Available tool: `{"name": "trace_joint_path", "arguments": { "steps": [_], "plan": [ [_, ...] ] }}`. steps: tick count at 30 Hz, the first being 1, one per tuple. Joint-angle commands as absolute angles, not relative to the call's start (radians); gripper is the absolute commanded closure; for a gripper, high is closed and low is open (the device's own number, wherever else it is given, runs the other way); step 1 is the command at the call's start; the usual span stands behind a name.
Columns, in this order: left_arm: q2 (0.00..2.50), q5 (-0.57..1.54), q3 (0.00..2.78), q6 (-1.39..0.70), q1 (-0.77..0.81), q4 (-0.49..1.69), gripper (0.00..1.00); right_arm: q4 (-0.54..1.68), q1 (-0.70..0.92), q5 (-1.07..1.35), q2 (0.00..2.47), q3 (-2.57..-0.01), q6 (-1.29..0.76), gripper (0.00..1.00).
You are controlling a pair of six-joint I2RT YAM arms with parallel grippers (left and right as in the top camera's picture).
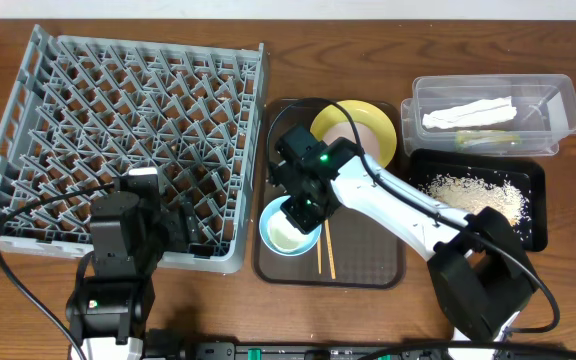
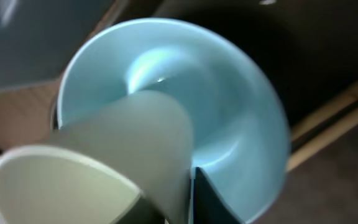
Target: Sort waste into correct bins and load items into the dishwasher
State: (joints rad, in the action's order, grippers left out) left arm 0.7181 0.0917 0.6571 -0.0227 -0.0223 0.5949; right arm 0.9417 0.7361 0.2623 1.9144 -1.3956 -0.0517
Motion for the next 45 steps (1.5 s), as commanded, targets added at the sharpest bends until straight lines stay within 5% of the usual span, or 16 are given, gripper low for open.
{"name": "trace_joint_path", "arguments": {
  "steps": [1,11,21,35,45],
  "plan": [
    [0.717,0.097,0.677,-0.025,-0.020,0.595,0.14,0.939,0.721,0.221,1.893,-1.414,-0.073,0.99],
    [0.717,0.114,0.677,-0.031,-0.020,0.586,0.14,0.957,0.551,0.256,1.697,-1.547,-0.074,0.99],
    [0.739,0.543,0.677,-0.159,-0.020,0.342,0.14,0.813,0.341,0.646,1.676,-1.541,-0.161,0.99],
    [0.871,1.093,0.677,-0.382,-0.020,-0.123,0.14,0.678,0.344,1.190,1.687,-1.541,-0.172,0.99],
    [0.876,1.168,0.677,-0.541,-0.020,-0.324,0.14,0.654,0.378,1.341,1.687,-1.541,-0.184,0.99]
  ]
}}
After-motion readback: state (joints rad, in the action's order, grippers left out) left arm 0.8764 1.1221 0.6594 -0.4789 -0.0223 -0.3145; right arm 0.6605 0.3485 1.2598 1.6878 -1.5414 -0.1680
